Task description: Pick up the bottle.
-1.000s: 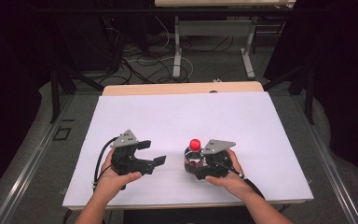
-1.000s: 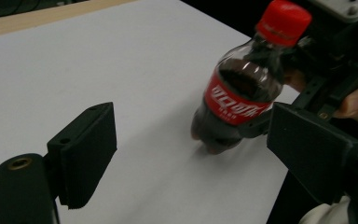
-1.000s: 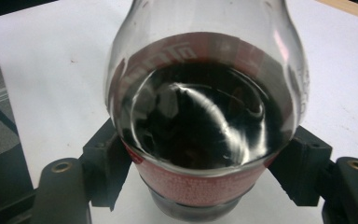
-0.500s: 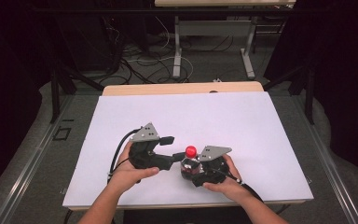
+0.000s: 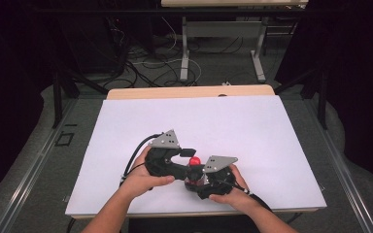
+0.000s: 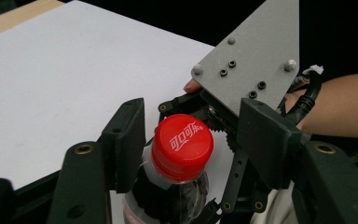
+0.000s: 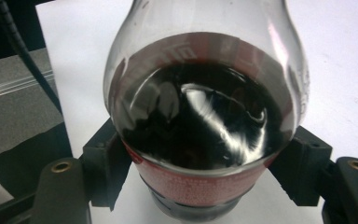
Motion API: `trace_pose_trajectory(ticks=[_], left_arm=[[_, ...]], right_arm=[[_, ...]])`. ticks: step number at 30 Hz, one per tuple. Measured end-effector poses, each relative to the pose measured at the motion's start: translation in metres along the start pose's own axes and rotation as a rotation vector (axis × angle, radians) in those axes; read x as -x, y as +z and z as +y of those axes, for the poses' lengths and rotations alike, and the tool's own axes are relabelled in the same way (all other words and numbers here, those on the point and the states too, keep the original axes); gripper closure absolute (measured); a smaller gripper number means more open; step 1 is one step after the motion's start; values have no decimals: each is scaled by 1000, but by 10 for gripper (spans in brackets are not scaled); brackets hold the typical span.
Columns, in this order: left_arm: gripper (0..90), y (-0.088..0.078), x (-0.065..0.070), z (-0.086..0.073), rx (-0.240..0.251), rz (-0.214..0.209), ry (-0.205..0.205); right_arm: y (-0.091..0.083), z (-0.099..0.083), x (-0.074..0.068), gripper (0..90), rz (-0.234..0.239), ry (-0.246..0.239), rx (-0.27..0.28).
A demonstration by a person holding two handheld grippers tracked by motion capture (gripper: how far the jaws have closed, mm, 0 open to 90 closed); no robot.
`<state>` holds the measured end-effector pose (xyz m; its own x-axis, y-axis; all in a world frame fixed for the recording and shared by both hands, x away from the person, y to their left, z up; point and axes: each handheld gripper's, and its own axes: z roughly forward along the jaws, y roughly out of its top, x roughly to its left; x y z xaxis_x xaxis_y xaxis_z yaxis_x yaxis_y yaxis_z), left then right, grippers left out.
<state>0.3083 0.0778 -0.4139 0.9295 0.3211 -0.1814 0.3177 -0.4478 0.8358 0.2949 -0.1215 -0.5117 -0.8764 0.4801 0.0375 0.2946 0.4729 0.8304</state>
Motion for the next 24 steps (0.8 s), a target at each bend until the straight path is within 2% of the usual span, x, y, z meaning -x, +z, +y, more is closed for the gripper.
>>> trace_pose_trajectory(ticks=[2,6,11,19,20,21,22,23,24], left_arm=[[482,1,-2,-1,-1,-18,5],[592,0,-2,-1,-1,-3,-2],[604,1,-2,-1,-10,5,10],[611,3,6,1,-1,61,17],[611,3,8,2,1,79,15],[612,3,8,2,1,79,15],[612,4,11,3,8,102,16],[612,4,11,3,8,102,16],[613,5,15,4,21,132,3]], right_arm=[[0,0,-1,286,19,3,2],[-1,1,-1,286,43,-5,-1],[0,0,-1,287,40,1,0],[0,1,-2,289,24,14,7],[0,1,-2,289,13,23,16],[0,1,-2,288,9,22,25],[-1,2,-2,289,1,26,32],[-1,2,-2,289,-1,33,33],[-2,2,-3,289,-6,41,33]])
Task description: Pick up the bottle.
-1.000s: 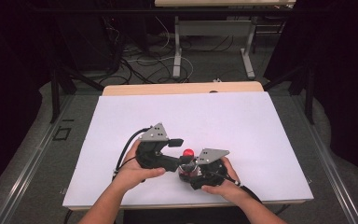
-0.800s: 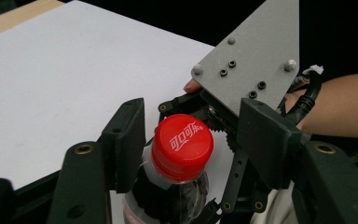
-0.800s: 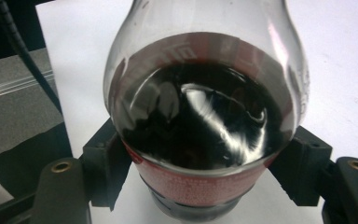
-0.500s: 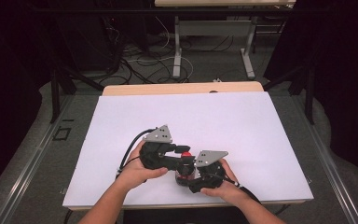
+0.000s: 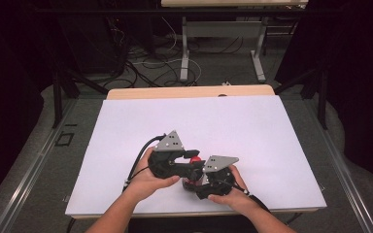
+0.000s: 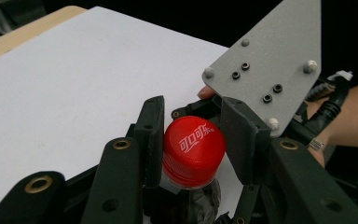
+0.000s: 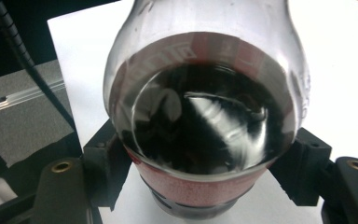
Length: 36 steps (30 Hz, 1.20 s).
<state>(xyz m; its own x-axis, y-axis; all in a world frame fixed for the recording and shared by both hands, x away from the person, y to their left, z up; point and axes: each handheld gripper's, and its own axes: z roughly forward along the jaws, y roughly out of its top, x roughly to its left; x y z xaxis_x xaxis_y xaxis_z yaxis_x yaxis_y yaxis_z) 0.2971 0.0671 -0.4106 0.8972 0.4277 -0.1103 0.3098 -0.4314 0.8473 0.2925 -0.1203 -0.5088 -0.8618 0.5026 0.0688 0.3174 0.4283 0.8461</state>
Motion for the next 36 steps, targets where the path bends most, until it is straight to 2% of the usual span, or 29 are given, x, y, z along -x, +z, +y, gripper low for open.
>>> trace_pose_trajectory(ticks=[3,4,6,7,8,9,10,11,12,16,18,20,25,26,27,29,30,31,32,33,34,35,36], left_arm=[[613,1,4,0,5,39,-18],[614,2,6,1,18,79,-17],[614,3,8,2,19,94,-31],[614,5,13,2,28,146,-46],[614,6,16,3,34,169,-52],[614,6,16,3,34,169,-52],[615,9,22,3,36,216,-65],[615,9,22,3,36,216,-65],[616,12,26,4,36,257,-69],[615,16,27,5,47,285,-100],[615,18,27,5,47,300,-114],[613,19,27,5,50,298,-113],[582,13,19,5,52,253,-129],[526,7,15,5,62,232,-123],[501,7,15,5,62,232,-123],[472,0,11,6,77,201,-105],[462,-10,5,7,71,123,-84],[454,-14,2,7,69,75,-64],[450,-14,2,7,69,75,-64],[451,-22,-4,8,57,14,-15],[451,-25,-6,7,42,-16,5],[451,-25,-6,7,42,-16,5],[451,-29,-14,6,23,-82,43]], right_arm=[[-1,1,0,289,-33,11,2],[-1,1,0,289,-45,12,0],[-2,2,-1,289,-61,30,-10],[-2,2,-1,289,-77,38,1],[-2,2,-1,289,-93,38,3],[-2,2,-1,289,-93,38,3],[-2,3,-3,289,-112,53,-9],[-2,3,-3,289,-112,53,-9],[-2,3,-2,289,-131,62,-9],[-1,2,0,289,-155,80,-3],[-1,2,1,289,-146,89,-18],[-1,1,2,289,-141,90,-10],[0,1,3,288,-131,76,-8],[0,1,3,288,-110,69,-17],[-1,2,2,288,-101,68,-27],[0,2,3,288,-93,60,-28],[1,2,2,288,-63,50,-18],[1,2,2,289,-55,49,-17],[0,2,1,288,-34,38,-31],[0,2,0,288,-30,37,-16],[0,3,0,288,-16,25,-17],[0,3,0,288,-16,25,-17],[0,3,-1,288,-3,0,-7]])
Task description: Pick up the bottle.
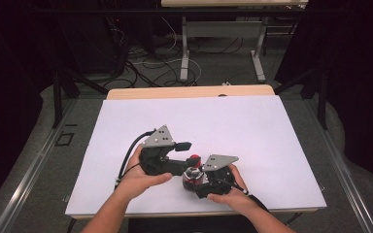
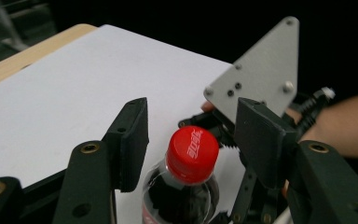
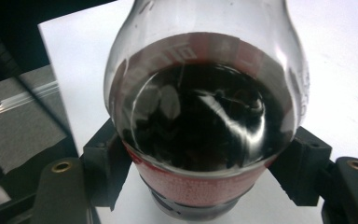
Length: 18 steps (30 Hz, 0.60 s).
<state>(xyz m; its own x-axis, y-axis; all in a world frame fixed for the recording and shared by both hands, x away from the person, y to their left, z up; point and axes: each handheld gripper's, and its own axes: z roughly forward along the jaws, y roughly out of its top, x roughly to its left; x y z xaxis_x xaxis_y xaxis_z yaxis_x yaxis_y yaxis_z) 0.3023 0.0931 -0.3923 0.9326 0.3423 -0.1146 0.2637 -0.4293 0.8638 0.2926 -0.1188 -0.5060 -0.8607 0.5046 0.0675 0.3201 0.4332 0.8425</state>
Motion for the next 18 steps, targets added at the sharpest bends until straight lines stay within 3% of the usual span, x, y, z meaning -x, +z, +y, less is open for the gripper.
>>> trace_pose_trajectory(ticks=[8,11,14,18], left_arm=[[493,6,-12,-8,-64,-148,55],[552,9,-14,-10,-72,-180,68],[597,10,-14,-11,-69,-192,80],[605,10,-13,-12,-58,-173,85]], right_arm=[[-2,3,-4,288,87,-42,-24],[0,2,-6,288,97,-62,-22],[0,2,-5,288,101,-76,-28],[0,2,-6,288,90,-50,-23]])
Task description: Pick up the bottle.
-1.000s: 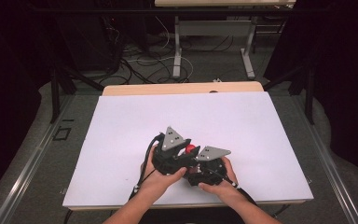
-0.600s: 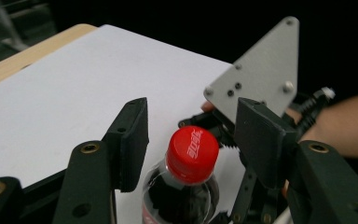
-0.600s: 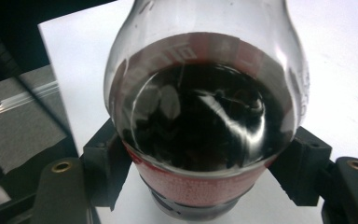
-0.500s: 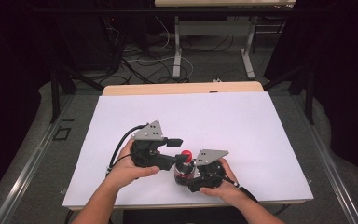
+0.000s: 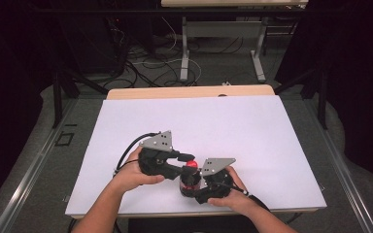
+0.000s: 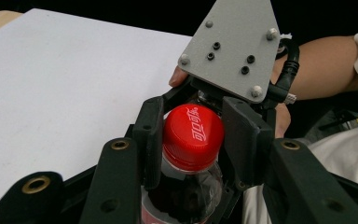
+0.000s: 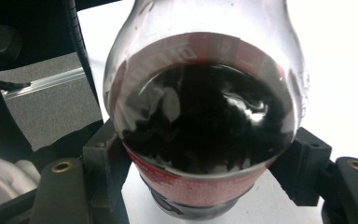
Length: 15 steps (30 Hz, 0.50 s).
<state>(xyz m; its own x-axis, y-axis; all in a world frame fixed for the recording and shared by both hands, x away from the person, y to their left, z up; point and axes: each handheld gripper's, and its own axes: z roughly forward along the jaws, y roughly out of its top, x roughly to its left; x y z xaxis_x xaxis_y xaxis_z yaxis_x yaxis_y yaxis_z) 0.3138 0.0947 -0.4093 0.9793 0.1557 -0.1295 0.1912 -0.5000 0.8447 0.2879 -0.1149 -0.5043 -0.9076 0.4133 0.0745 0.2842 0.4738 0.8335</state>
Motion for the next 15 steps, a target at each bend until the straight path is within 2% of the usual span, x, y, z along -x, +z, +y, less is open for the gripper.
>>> trace_pose_trajectory(ticks=[2,4,5,6,7,8,9,11,12,13,15], left_arm=[[606,0,0,0,10,23,-11],[608,0,2,-1,22,57,-23],[608,1,5,-1,36,93,-42],[609,1,5,-1,36,93,-42],[609,3,8,-1,49,137,-66],[610,3,8,-1,49,137,-66],[611,7,13,0,64,192,-91],[612,12,19,0,70,272,-92],[613,15,24,1,76,311,-104],[613,18,27,2,79,347,-110],[614,24,33,3,95,414,-135]], right_arm=[[0,0,1,288,-11,-3,0],[-2,1,2,289,-37,15,-3],[-2,1,2,289,-50,21,5],[-1,1,2,289,-64,26,15],[-1,1,2,289,-75,33,17],[-2,1,3,289,-83,43,13],[-2,1,3,289,-95,47,13],[-2,1,3,289,-129,58,9],[-1,0,4,289,-151,68,22],[-2,1,4,289,-165,68,2],[-2,1,4,289,-203,84,2]])
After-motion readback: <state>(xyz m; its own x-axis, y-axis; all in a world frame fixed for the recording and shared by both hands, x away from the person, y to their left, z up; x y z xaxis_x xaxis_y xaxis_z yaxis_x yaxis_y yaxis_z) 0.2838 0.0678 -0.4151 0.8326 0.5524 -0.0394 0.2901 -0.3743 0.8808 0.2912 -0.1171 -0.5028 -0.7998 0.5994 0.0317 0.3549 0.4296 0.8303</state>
